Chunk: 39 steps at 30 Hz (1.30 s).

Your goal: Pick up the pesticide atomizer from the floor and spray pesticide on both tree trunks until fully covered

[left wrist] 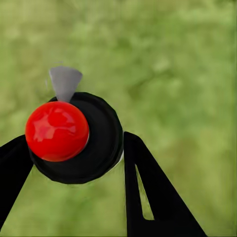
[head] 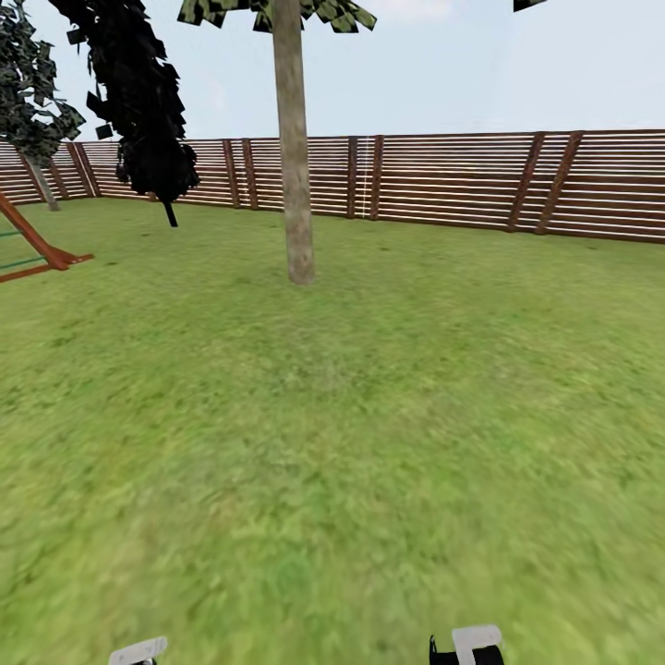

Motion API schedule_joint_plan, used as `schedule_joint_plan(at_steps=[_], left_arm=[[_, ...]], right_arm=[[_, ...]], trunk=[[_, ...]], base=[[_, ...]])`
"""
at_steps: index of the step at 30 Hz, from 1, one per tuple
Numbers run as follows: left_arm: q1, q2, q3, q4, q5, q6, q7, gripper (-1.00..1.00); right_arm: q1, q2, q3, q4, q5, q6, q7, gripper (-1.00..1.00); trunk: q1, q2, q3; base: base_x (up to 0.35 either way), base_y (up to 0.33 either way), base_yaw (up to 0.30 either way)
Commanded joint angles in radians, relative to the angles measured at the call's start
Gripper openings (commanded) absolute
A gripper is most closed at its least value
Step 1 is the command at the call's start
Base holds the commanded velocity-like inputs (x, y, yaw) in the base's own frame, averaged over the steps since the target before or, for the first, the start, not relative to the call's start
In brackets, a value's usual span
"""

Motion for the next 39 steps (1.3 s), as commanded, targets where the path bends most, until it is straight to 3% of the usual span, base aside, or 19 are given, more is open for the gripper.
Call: schedule_joint_plan(at_steps=[1,39], left_arm=[[0.0,0.0,0.0,0.0,0.0,0.001,0.0,-1.0],[0.0,0.0,0.0,0.0,-0.001,-0.001,0.0,-1.0]], right_arm=[[0.0,0.0,0.0,0.0,0.0,0.0,0.0,1.0],[0.0,0.0,0.0,0.0,0.0,0.0,0.0,1.0]], trunk=[[0.0,0.0,0.0],[0.0,0.0,0.0]], base=[[0.338,0.0,0.0],[0.338,0.0,0.0]])
